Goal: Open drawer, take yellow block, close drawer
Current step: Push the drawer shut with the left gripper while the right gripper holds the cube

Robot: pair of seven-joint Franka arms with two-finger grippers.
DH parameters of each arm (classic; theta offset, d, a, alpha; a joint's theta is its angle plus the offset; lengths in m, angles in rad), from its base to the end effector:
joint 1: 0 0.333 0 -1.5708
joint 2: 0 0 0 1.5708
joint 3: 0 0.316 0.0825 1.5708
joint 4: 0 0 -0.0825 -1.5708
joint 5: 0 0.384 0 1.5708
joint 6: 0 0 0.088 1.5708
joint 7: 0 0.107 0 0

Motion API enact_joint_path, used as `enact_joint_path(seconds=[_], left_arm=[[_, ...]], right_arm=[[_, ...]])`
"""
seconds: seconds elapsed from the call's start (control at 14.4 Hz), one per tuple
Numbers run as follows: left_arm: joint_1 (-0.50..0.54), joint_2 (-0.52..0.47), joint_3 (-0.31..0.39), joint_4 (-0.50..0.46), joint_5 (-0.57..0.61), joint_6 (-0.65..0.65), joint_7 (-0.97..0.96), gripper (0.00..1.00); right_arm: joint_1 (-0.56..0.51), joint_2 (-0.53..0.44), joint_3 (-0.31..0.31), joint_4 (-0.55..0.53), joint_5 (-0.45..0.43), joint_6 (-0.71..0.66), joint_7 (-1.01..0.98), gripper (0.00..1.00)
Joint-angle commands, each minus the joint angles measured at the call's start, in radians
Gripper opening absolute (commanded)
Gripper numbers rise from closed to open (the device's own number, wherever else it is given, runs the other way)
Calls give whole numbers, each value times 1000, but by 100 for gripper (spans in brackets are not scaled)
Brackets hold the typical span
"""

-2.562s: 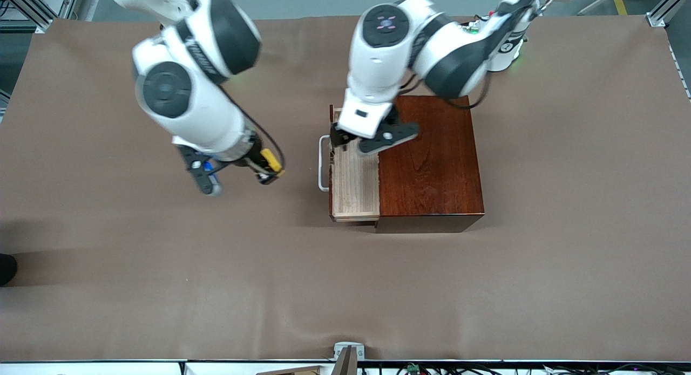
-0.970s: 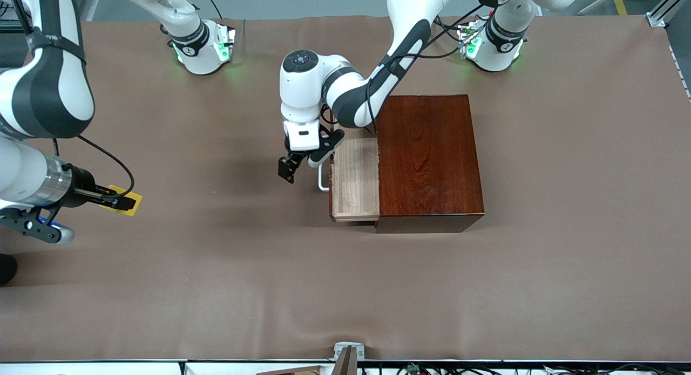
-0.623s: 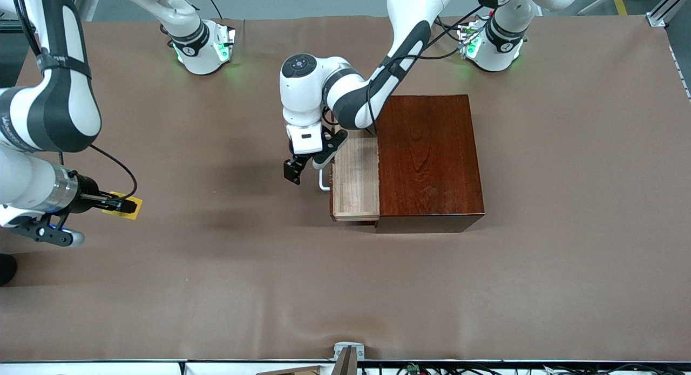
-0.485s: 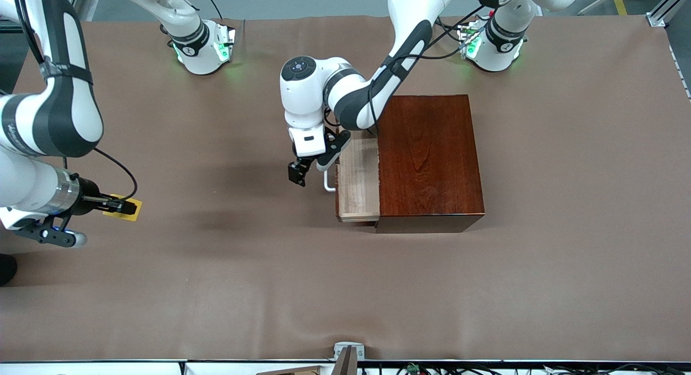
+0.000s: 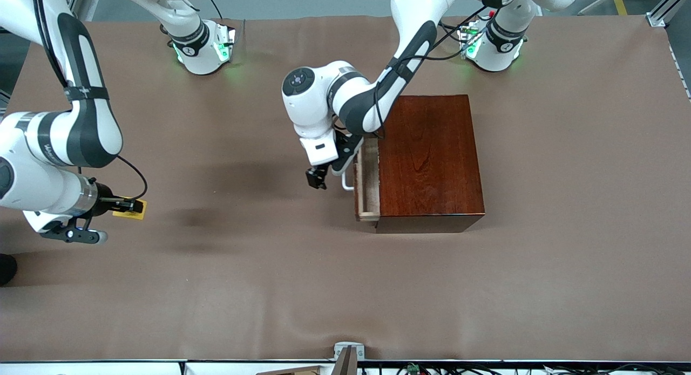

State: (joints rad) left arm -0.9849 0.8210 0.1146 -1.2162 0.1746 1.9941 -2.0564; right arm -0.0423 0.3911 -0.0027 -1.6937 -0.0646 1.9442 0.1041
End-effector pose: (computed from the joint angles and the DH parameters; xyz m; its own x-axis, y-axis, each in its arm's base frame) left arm 0.4750 -0.5825 0.2827 0.4547 0.8594 0.2338 0.8745 -0.4805 0.0655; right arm 0.6430 -0.0332 0.3586 0.9831 -0.1246 -0.1341 -0.1158 -0.9907 0.0716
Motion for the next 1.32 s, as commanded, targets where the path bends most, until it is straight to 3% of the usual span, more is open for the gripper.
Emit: enact_joint_path(seconds=[0.0,0.42,0.97,1.25], left_arm=[[8,1,13,-11,28,-92,2,100],[35,-3,13,-22,28,-120,-7,100],[42,-6,17,-14,23,-149,-5,100],[37,-11,-1,-3,14,-97,-5,100]], right_arm=[[-37,17,18,-26,-37,21,-24,12],[-65,35,18,-159,-55,214,-78,12],[-77,81,18,-236,-70,306,-75,16],[-85,104,20,-264,-70,358,-75,19]])
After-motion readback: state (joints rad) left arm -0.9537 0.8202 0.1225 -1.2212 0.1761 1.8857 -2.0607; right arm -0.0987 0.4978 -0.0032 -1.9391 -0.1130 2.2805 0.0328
